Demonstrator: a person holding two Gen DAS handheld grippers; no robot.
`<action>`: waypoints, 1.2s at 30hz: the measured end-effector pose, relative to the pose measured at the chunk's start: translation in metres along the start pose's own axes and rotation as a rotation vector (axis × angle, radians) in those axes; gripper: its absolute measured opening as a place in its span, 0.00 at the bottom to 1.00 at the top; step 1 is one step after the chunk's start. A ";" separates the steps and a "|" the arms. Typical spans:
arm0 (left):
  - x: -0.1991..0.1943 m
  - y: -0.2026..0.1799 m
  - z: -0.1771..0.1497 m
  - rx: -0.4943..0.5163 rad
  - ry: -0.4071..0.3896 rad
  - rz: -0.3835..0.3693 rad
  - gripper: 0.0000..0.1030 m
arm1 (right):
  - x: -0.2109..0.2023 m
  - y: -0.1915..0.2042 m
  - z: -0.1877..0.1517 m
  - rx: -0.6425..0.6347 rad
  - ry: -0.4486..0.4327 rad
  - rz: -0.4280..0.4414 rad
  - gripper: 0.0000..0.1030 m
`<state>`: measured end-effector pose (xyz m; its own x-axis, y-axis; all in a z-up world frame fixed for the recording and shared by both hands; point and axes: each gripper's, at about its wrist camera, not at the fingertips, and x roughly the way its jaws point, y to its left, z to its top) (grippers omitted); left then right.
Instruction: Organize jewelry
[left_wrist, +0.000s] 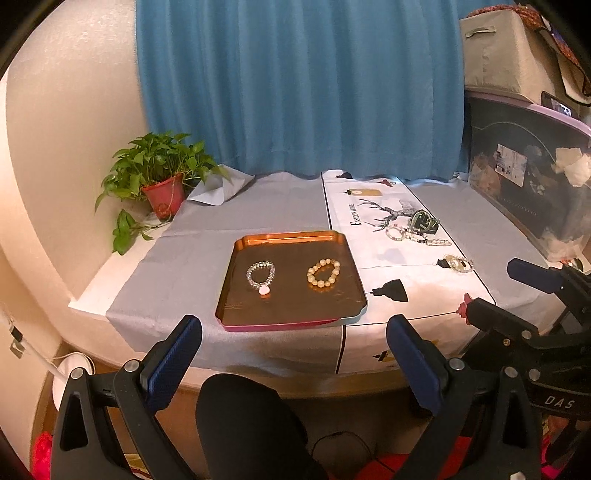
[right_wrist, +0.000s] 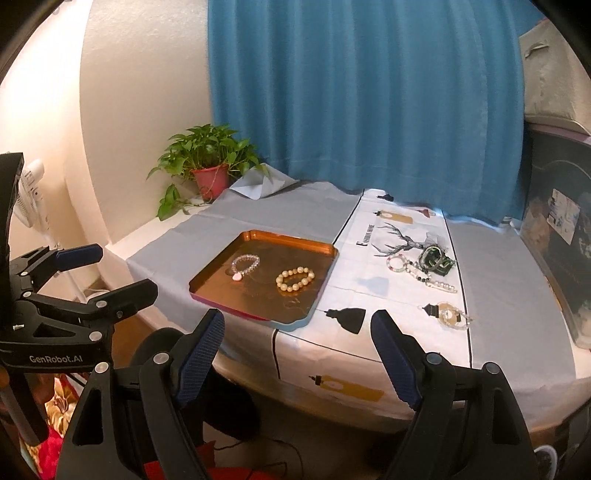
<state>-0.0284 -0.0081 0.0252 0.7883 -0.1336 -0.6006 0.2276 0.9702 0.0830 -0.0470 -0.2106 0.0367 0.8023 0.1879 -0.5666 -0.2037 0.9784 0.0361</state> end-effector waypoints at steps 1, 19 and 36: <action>0.002 -0.001 0.000 0.002 0.004 0.001 0.97 | 0.001 -0.001 0.000 0.001 0.001 -0.001 0.79; 0.030 -0.019 0.012 0.025 0.045 -0.024 0.97 | 0.020 -0.047 -0.011 0.101 0.043 -0.070 0.79; 0.161 -0.092 0.085 0.051 0.151 -0.144 0.97 | 0.115 -0.255 -0.038 0.307 0.178 -0.354 0.79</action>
<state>0.1259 -0.1362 -0.0115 0.6517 -0.2342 -0.7214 0.3630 0.9314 0.0255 0.0755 -0.4422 -0.0691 0.6786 -0.1521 -0.7186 0.2598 0.9648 0.0411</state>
